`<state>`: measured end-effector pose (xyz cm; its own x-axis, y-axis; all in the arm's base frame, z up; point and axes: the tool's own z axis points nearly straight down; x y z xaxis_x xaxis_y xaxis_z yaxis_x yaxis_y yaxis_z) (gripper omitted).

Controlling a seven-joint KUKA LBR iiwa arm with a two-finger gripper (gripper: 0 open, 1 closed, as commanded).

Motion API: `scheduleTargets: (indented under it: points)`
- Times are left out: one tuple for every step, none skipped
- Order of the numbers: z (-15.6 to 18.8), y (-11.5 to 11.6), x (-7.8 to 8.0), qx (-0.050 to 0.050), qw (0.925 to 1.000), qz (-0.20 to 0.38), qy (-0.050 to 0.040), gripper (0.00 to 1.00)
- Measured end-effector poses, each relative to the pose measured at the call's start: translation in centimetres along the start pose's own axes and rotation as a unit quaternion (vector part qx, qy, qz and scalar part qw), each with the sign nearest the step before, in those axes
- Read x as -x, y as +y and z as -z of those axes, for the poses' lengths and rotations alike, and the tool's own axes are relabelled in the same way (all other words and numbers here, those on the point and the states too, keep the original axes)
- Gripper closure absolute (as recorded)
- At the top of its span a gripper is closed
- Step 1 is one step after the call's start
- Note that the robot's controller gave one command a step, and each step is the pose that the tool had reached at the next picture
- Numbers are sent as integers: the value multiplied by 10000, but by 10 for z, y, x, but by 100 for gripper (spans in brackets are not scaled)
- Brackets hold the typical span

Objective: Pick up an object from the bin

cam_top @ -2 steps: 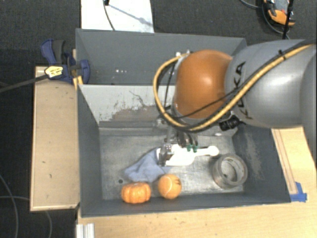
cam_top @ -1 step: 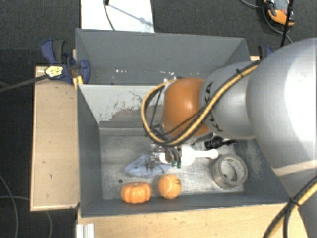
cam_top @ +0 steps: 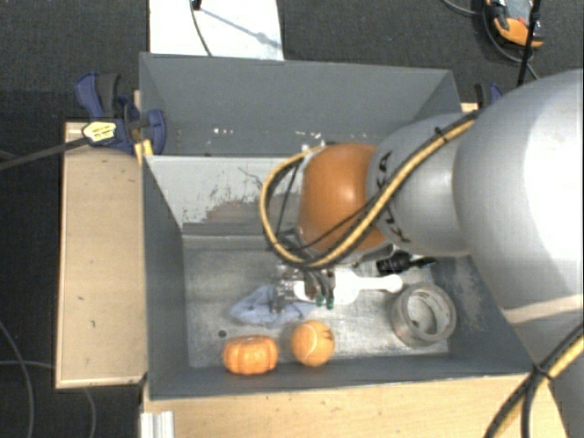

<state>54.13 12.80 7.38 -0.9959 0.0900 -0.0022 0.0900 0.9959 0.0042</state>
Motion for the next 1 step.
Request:
scheduleTargets:
  points:
    - [137,3,0,-15,9997,253,0,100]
